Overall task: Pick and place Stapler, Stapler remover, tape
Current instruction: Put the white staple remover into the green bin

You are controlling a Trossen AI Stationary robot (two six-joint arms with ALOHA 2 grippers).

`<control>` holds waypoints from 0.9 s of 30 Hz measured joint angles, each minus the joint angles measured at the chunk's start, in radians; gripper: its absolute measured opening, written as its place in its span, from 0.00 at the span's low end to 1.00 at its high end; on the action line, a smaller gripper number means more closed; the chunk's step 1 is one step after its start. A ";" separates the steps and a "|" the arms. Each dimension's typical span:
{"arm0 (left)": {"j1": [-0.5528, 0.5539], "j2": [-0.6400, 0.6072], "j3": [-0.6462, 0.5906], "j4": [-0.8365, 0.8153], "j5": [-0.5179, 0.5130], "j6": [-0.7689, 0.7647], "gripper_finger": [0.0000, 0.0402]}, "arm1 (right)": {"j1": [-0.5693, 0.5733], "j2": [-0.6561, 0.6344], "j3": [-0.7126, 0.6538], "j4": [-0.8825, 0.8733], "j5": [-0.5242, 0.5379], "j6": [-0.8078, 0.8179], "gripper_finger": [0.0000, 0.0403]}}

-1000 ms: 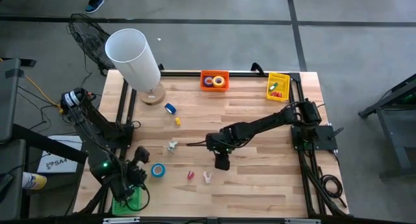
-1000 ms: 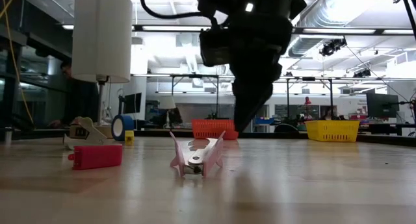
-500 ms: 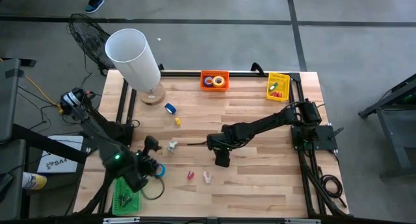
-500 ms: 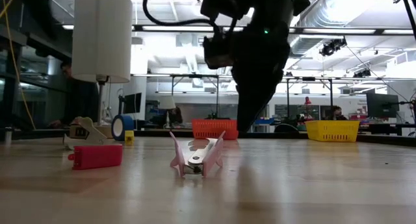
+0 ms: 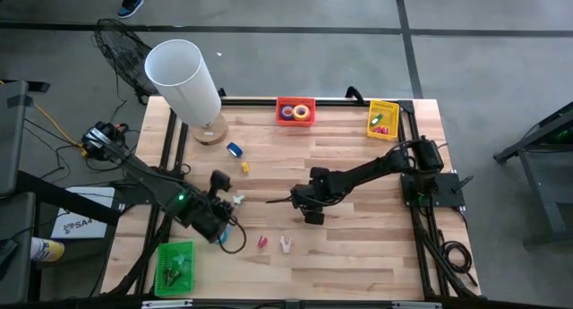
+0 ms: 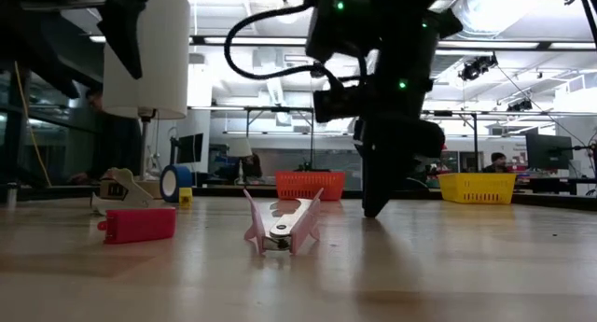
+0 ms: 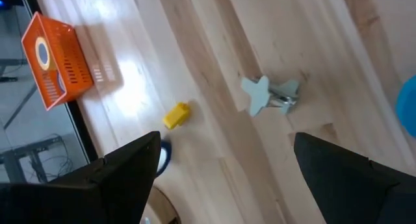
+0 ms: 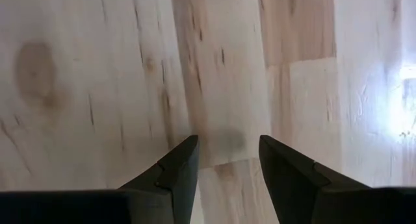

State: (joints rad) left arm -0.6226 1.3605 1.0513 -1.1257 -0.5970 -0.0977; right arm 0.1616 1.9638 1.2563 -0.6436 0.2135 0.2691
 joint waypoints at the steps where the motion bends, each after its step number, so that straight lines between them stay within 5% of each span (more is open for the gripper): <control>1: 0.007 0.000 0.000 0.001 0.000 0.009 0.86 | 0.000 -0.009 -0.017 0.019 0.013 0.000 0.38; 15: 0.059 0.001 -0.069 0.056 -0.053 0.049 0.86 | -0.051 -0.389 -0.564 0.710 0.025 -0.016 0.38; 27: 0.330 0.001 -0.154 0.296 0.167 0.106 0.86 | -0.051 -0.519 -0.831 1.086 0.070 -0.035 0.38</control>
State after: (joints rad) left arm -0.2922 1.3613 0.8970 -0.8299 -0.4295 0.0080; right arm 0.1104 1.4445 0.4253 0.4429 0.2836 0.2340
